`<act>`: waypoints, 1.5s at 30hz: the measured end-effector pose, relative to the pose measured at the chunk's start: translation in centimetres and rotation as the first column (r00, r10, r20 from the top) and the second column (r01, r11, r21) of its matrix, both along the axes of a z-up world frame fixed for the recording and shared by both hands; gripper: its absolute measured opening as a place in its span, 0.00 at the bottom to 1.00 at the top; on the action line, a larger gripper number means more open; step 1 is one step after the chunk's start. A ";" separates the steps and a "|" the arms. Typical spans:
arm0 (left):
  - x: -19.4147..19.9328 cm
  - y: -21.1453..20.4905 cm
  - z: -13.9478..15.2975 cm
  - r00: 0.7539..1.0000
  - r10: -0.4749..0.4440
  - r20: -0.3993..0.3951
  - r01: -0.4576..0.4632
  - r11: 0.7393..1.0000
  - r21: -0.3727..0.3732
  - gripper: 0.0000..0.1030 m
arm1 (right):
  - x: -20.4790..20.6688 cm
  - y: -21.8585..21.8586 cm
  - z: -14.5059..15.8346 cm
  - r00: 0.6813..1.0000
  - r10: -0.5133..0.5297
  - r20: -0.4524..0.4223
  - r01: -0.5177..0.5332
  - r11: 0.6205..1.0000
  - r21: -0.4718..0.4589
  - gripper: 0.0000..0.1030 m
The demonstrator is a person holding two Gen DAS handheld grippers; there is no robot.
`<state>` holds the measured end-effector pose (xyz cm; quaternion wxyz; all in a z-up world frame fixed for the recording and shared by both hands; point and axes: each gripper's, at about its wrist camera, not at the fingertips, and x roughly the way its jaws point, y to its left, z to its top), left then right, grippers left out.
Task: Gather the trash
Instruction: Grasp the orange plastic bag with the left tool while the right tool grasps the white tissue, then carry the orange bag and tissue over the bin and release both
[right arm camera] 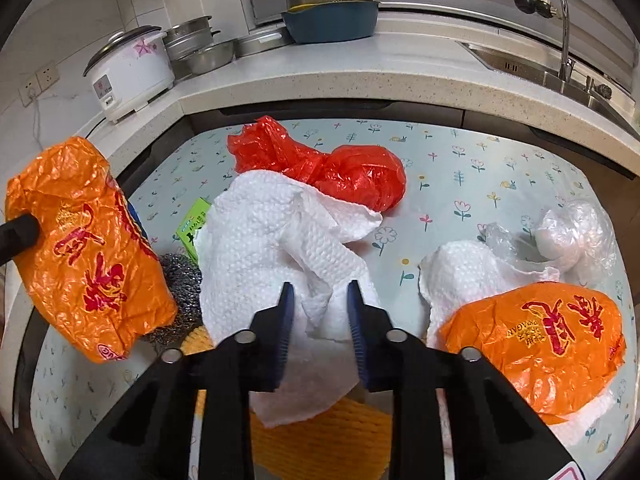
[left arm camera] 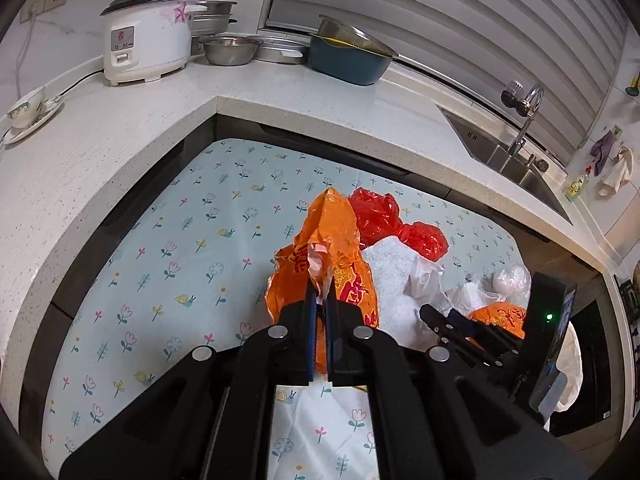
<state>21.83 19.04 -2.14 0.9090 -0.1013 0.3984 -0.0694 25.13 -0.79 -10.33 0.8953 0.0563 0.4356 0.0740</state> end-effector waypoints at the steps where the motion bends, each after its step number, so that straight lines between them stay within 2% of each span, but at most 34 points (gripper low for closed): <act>1: 0.0 -0.2 0.1 1.000 -0.003 0.002 0.003 1.000 0.001 0.03 | -0.1 -0.2 0.2 1.000 -0.003 0.007 0.003 1.000 0.003 0.03; 7: -0.4 -1.8 1.2 0.999 -0.023 0.025 0.023 1.000 -0.001 0.03 | -1.7 -2.1 3.5 0.995 -0.033 0.099 0.032 0.999 0.019 0.02; 12: -1.7 -4.3 2.9 0.996 -0.062 0.058 0.062 0.998 -0.001 0.03 | -4.2 -5.1 7.8 0.979 -0.078 0.188 0.073 0.997 0.033 0.02; 18: -3.4 -8.7 4.7 0.986 -0.137 0.090 0.137 0.991 0.002 0.03 | -7.0 -9.9 12.1 0.954 -0.150 0.261 0.145 0.989 0.041 0.02; 24: -4.9 -14.4 5.7 0.966 -0.236 0.104 0.237 0.972 -0.001 0.03 | -10.5 -15.7 14.3 0.925 -0.235 0.298 0.238 0.971 0.028 0.02; 30: -6.3 -21.1 6.2 0.929 -0.352 0.113 0.354 0.935 0.006 0.03 | -14.3 -22.2 15.2 0.888 -0.339 0.312 0.348 0.937 0.027 0.02; 36: -7.4 -28.3 6.2 0.874 -0.474 0.108 0.477 0.879 -0.002 0.03 | -17.5 -28.3 15.4 0.846 -0.433 0.310 0.452 0.892 0.011 0.02; 45: -8.3 -38.4 3.8 0.786 -0.614 0.066 0.615 0.788 0.007 0.03 | -19.7 -35.8 12.4 0.800 -0.548 0.242 0.567 0.824 -0.006 0.02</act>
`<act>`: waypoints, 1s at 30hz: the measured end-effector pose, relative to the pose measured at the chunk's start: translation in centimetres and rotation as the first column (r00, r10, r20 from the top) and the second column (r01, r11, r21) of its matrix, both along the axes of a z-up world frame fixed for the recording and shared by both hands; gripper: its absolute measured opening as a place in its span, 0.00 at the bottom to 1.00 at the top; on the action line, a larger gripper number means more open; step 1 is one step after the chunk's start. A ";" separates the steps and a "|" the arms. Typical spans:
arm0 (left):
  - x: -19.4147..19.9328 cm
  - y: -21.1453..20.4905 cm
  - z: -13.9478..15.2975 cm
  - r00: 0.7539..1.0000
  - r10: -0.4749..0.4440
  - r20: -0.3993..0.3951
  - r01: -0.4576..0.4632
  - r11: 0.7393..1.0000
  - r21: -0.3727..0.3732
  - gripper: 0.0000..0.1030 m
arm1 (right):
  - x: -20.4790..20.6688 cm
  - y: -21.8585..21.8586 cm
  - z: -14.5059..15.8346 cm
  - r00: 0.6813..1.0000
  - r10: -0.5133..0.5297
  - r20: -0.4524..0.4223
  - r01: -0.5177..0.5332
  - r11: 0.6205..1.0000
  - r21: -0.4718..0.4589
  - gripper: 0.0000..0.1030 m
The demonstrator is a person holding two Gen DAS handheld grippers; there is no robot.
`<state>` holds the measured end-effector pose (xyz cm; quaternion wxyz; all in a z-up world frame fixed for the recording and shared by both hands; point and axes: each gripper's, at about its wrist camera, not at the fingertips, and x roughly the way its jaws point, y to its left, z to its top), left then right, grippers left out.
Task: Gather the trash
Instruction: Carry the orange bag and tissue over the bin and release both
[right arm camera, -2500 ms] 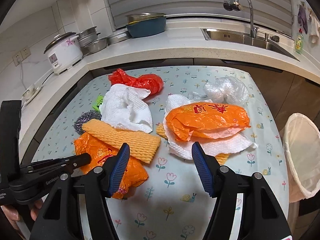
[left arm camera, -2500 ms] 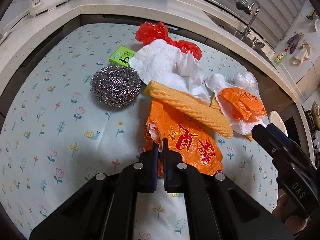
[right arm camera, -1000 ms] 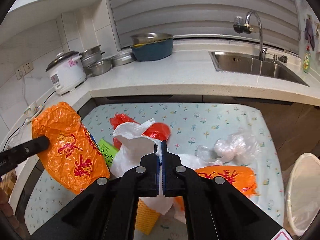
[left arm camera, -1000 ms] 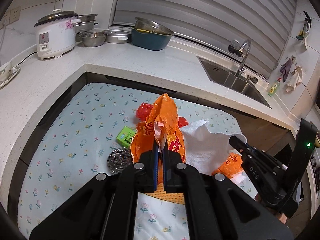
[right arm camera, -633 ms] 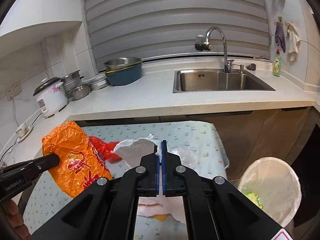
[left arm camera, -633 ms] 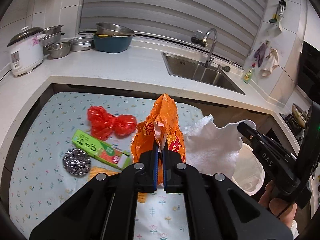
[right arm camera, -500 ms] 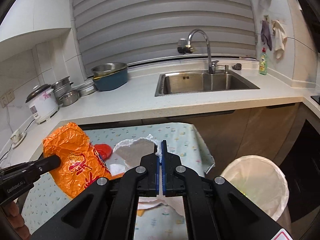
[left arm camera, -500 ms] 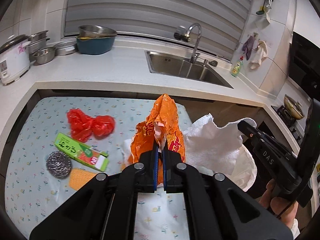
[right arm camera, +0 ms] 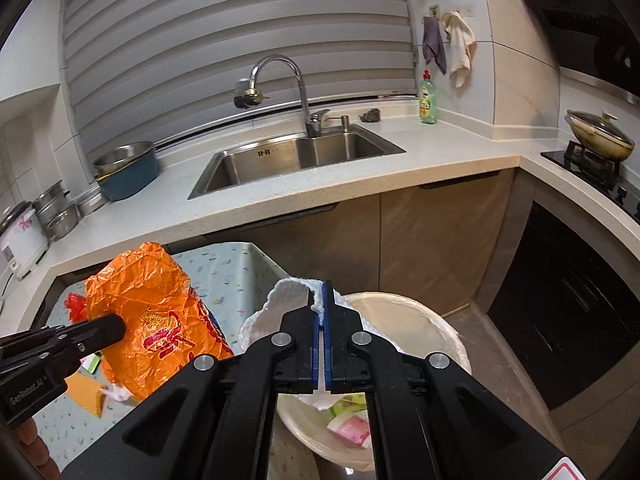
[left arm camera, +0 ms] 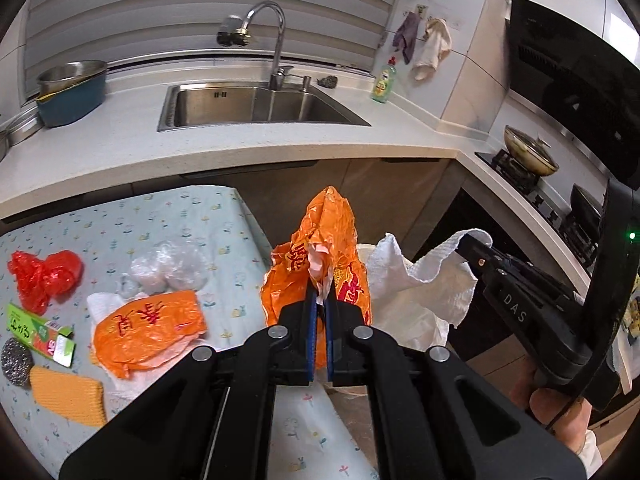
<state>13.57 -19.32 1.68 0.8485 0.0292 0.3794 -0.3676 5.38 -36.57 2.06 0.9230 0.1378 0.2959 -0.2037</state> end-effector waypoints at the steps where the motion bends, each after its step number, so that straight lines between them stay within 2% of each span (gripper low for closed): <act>1: 0.0 -1.0 -0.4 1.000 -0.014 -0.006 0.014 1.000 0.006 0.03 | -0.1 -0.6 -0.5 1.000 -0.011 -0.009 0.011 1.000 0.006 0.02; 7: 0.0 -5.1 -2.4 0.996 -0.086 -0.038 0.087 0.995 0.042 0.04 | -0.1 -2.9 -3.3 0.997 -0.043 -0.066 0.046 0.998 0.039 0.02; 9: 0.1 -6.0 -3.1 0.994 -0.098 -0.055 0.100 0.994 0.045 0.06 | -0.1 -3.1 -4.0 0.996 -0.053 -0.075 0.057 0.997 0.043 0.07; 11: 0.1 -6.3 -3.5 0.993 -0.099 -0.063 0.102 0.994 0.049 0.08 | -0.2 -3.2 -4.4 0.995 -0.061 -0.076 0.065 0.997 0.047 0.21; 14: 0.1 -6.5 -4.0 0.994 -0.089 -0.065 0.093 0.994 0.058 0.16 | -0.5 -3.2 -4.6 0.995 -0.070 -0.066 0.073 0.996 0.045 0.30; 17: 0.1 -6.4 -4.2 0.995 -0.076 -0.062 0.079 0.995 0.062 0.20 | -0.6 -3.2 -4.5 0.996 -0.066 -0.061 0.069 0.996 0.048 0.31; 21: 0.1 -5.8 -3.9 0.997 -0.061 -0.049 0.064 0.996 0.064 0.21 | -0.6 -2.5 -3.9 0.998 -0.052 -0.047 0.054 0.998 0.040 0.31; 25: 0.3 -4.5 -3.5 0.999 -0.030 -0.043 0.033 0.998 0.056 0.22 | -0.6 -1.2 -2.9 0.999 -0.025 -0.029 0.026 0.999 0.031 0.36; 30: 0.4 -1.6 -2.7 0.999 0.036 -0.006 -0.035 0.998 0.055 0.30 | -0.4 1.5 -1.7 1.000 0.028 -0.001 -0.028 0.999 0.032 0.41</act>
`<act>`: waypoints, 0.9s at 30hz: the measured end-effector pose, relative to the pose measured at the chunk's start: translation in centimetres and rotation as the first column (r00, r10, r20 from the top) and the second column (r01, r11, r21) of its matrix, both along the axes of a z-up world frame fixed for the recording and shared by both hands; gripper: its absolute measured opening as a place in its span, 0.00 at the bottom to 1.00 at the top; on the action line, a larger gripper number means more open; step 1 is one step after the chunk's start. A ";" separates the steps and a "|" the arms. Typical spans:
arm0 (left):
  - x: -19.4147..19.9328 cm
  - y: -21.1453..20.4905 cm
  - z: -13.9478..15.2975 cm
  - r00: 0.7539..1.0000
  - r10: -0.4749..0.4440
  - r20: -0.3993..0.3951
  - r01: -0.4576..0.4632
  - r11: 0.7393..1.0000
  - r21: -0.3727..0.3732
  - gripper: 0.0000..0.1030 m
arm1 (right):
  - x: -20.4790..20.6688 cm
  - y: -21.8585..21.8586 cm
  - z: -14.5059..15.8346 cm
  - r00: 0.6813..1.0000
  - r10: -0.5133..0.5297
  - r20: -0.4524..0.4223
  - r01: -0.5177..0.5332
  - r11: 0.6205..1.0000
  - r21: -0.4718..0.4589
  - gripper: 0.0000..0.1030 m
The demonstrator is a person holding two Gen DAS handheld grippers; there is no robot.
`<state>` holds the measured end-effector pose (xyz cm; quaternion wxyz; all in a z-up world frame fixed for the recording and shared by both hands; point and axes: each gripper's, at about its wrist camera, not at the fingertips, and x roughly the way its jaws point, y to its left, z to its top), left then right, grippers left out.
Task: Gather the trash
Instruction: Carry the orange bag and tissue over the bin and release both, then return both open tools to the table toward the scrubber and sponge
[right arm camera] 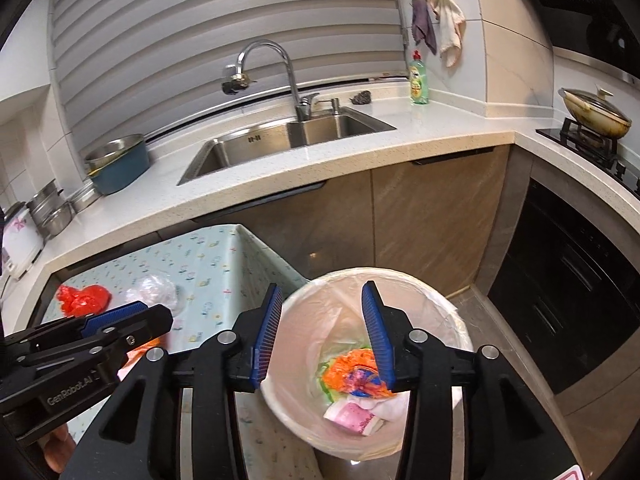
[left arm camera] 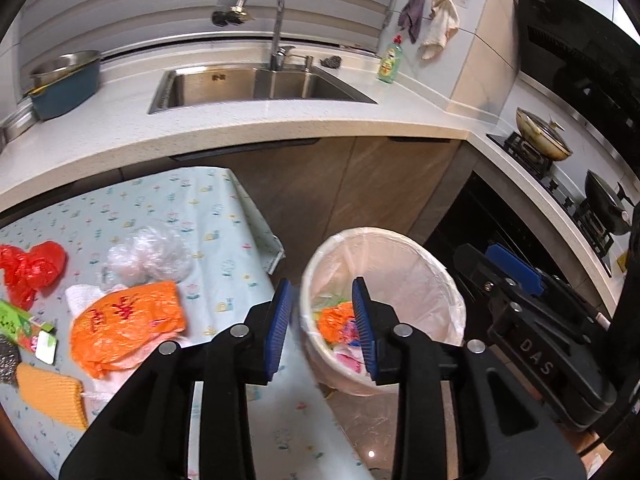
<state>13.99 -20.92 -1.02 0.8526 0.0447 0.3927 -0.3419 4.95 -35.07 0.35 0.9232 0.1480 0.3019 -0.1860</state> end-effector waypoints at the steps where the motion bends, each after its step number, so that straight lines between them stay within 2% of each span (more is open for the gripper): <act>1: 0.1 0.8 0.1 1.000 0.014 0.004 -0.014 1.000 0.001 0.30 | 0.1 0.6 0.1 1.000 0.013 0.002 -0.013 1.000 0.000 0.42; 4: 0.4 3.0 0.4 0.998 0.060 0.007 -0.060 0.998 -0.002 0.30 | 0.6 2.8 0.4 0.998 0.058 0.008 -0.058 0.998 -0.004 0.43; 7: 0.9 5.7 0.5 0.993 0.119 0.013 -0.119 0.993 0.000 0.36 | 1.1 5.2 0.6 0.994 0.104 0.012 -0.104 0.995 -0.004 0.43; 11: 1.5 9.6 0.4 0.979 0.201 0.029 -0.201 0.979 0.008 0.40 | 2.0 8.4 0.6 0.987 0.162 0.008 -0.162 0.987 -0.011 0.44; 13: 1.9 11.5 0.3 0.970 0.239 0.033 -0.240 0.971 0.010 0.45 | 2.4 10.0 0.6 0.982 0.187 0.009 -0.187 0.982 -0.010 0.44; 15: 2.3 13.6 0.3 0.958 0.284 0.041 -0.285 0.958 0.013 0.55 | 2.7 11.5 0.6 0.978 0.210 0.012 -0.210 0.978 -0.009 0.47; 22: 3.2 21.0 -0.1 0.913 0.404 0.056 -0.406 0.914 0.020 0.70 | 4.4 16.6 0.1 0.958 0.286 0.003 -0.286 0.958 -0.003 0.52; 27: 4.3 26.3 -1.6 0.868 0.495 0.037 -0.497 0.867 0.049 0.78 | 5.6 20.2 -1.0 0.941 0.339 -0.015 -0.339 0.941 0.015 0.55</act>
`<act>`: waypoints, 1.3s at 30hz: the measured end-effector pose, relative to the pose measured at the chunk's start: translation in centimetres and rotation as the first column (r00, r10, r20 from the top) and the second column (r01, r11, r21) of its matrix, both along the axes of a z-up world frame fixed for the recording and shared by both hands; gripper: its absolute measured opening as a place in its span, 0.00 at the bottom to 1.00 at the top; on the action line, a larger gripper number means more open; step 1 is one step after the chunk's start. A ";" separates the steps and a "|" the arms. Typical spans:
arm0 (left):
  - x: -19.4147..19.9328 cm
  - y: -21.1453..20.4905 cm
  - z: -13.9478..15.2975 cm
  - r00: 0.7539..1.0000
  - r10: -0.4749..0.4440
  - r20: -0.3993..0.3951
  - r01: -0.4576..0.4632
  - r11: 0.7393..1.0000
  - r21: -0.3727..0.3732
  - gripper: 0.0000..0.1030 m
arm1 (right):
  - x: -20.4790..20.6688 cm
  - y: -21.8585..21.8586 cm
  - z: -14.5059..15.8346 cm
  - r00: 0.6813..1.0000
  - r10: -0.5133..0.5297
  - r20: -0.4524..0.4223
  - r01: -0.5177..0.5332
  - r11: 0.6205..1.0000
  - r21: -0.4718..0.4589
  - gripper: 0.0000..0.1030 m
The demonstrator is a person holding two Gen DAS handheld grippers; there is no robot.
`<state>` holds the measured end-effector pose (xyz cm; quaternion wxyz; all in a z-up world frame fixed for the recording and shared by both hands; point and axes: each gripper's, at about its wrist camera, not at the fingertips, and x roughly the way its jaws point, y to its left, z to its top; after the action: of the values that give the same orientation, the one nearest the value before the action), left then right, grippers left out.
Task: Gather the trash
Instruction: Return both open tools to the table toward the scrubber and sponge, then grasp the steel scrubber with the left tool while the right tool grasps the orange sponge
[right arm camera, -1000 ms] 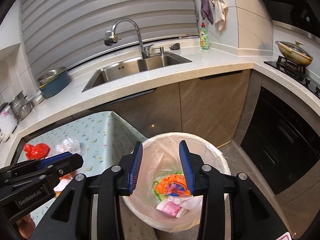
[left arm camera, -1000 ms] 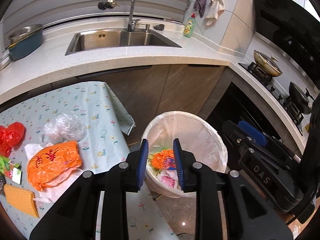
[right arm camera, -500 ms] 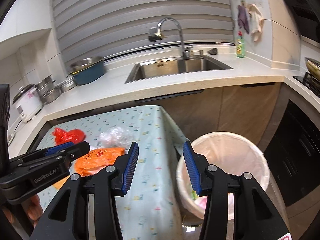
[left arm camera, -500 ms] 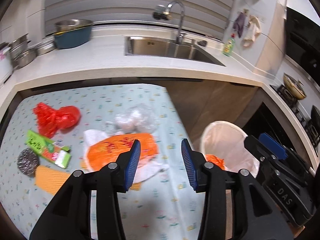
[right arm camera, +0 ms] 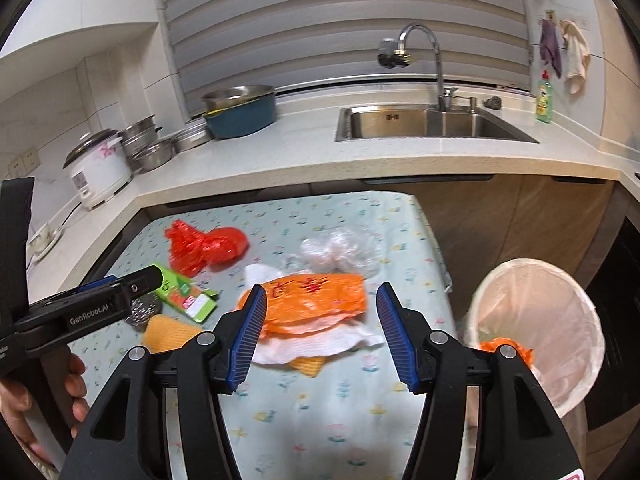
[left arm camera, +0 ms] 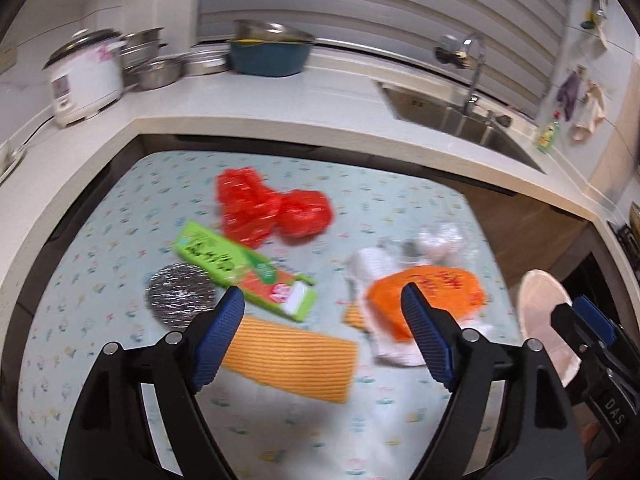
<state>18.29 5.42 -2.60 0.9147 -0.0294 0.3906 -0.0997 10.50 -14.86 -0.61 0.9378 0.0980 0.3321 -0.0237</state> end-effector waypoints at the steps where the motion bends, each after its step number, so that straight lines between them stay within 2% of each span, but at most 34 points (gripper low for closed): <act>1: 0.2 1.0 -0.4 1.000 0.021 -0.002 -0.021 1.000 0.017 0.79 | 0.2 0.7 -0.3 1.000 0.011 -0.006 -0.011 1.000 0.004 0.55; 8: 1.7 6.2 -3.3 0.995 0.090 -0.041 -0.086 0.992 0.092 0.84 | 1.7 5.9 -3.6 0.992 0.098 -0.074 -0.096 0.995 0.028 0.57; 14: 3.3 8.4 -5.8 0.990 0.106 -0.096 -0.097 0.991 0.095 0.85 | 3.2 9.6 -6.3 0.980 0.153 -0.130 -0.149 0.988 0.039 0.57; 23: 5.5 9.7 -8.3 0.985 0.106 -0.136 -0.093 0.990 0.104 0.84 | 6.0 11.6 -9.7 0.966 0.168 -0.199 -0.160 0.986 0.056 0.57; 25: 5.8 9.9 -8.7 0.985 0.100 -0.144 -0.086 0.992 0.097 0.80 | 6.6 11.9 -10.3 0.963 0.170 -0.212 -0.162 0.985 0.056 0.57; 27: 6.2 9.9 -9.1 0.983 0.081 -0.164 -0.068 0.994 0.084 0.66 | 6.8 12.0 -10.6 0.961 0.171 -0.217 -0.162 0.985 0.056 0.57; 35: 5.9 9.8 -9.0 0.985 0.062 -0.158 -0.052 0.996 0.069 0.57 | 8.0 12.6 -11.8 0.956 0.185 -0.229 -0.173 0.982 0.070 0.57; 36: 5.8 9.7 -9.0 0.986 0.061 -0.158 -0.051 0.996 0.068 0.56 | 8.1 12.8 -11.8 0.955 0.188 -0.229 -0.177 0.982 0.071 0.56; 38: 5.6 9.6 -8.9 0.986 0.064 -0.155 -0.053 0.996 0.072 0.55 | 8.1 12.9 -11.8 0.954 0.195 -0.228 -0.182 0.980 0.075 0.42; 39: 5.5 9.5 -8.8 0.986 0.065 -0.154 -0.054 0.996 0.075 0.54 | 8.1 12.9 -11.8 0.954 0.191 -0.230 -0.178 0.981 0.074 0.39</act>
<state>23.77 14.92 -11.37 0.8844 -0.0166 0.4631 -0.0558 18.60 -1.99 -12.36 0.8870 0.0879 0.4492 0.0612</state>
